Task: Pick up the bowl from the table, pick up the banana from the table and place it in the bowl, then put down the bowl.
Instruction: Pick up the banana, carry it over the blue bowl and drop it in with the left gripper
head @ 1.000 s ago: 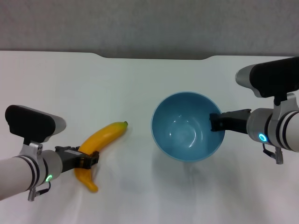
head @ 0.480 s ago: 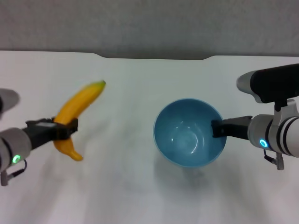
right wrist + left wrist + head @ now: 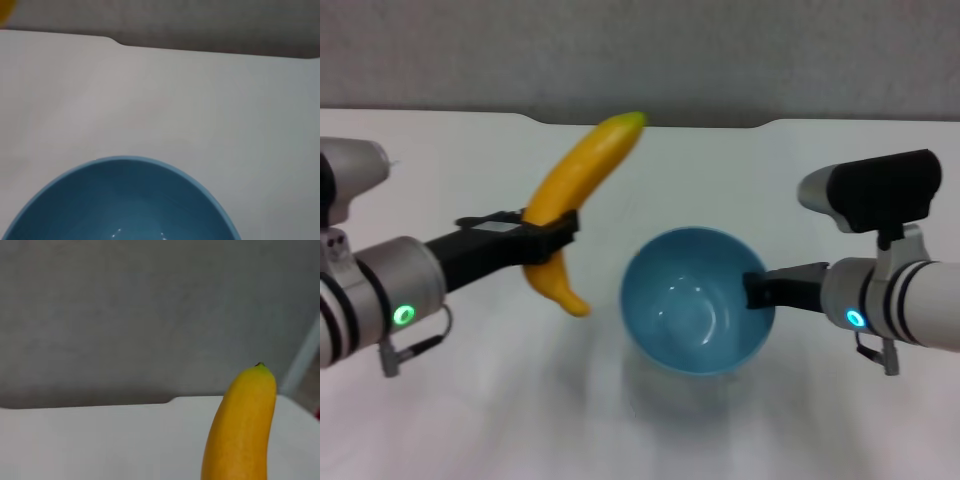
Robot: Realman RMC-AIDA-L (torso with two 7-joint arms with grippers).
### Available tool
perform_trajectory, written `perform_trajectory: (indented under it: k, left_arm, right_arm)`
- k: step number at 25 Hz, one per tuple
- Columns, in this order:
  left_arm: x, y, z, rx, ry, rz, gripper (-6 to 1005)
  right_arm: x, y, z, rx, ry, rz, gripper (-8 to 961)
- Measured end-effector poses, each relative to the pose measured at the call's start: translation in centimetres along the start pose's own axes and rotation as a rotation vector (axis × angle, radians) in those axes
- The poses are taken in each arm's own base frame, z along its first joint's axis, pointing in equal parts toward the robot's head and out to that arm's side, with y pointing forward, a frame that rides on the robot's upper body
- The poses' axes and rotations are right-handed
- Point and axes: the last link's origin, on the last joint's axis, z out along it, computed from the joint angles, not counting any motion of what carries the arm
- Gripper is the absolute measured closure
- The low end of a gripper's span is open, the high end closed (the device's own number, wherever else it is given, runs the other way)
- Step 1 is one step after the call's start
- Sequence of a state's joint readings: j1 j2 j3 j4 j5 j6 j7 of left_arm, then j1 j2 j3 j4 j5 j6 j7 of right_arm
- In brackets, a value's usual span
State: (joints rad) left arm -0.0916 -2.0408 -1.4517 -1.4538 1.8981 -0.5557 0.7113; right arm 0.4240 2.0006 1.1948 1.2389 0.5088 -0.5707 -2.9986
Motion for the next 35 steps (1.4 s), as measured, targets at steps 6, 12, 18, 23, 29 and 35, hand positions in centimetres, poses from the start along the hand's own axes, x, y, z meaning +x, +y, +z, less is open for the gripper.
perform_trajectory:
  k: [6,12,18,23,29,35]
  left_arm:
    - [-0.4,2.0,1.1,-0.122,0.008,-0.015,472]
    - [-1.6,1.8,2.2,-0.15,-0.025,-0.033,465]
    - [-2.2,1.5,3.0,-0.154,-0.043,-0.049,458]
    - [-2.8,1.2,3.4,-0.15,-0.06,-0.034,452]
    - [-2.9,1.0,3.3,-0.146,-0.064,-0.033,445]
    - [-2.9,1.0,3.2,-0.148,-0.064,-0.026,204]
  right_arm:
    - [-0.8,1.9,0.4,-0.047,-0.006,-0.04,920]
    - [-1.5,3.0,0.6,-0.074,-0.019,-0.062,920]
    - [-1.9,3.6,0.6,-0.087,-0.024,-0.08,920]
    - [-1.9,3.9,0.7,-0.092,-0.021,-0.09,920]
    - [-1.8,3.7,0.6,-0.088,-0.022,-0.079,920]
    - [-1.7,3.2,0.6,-0.078,-0.025,-0.065,920]
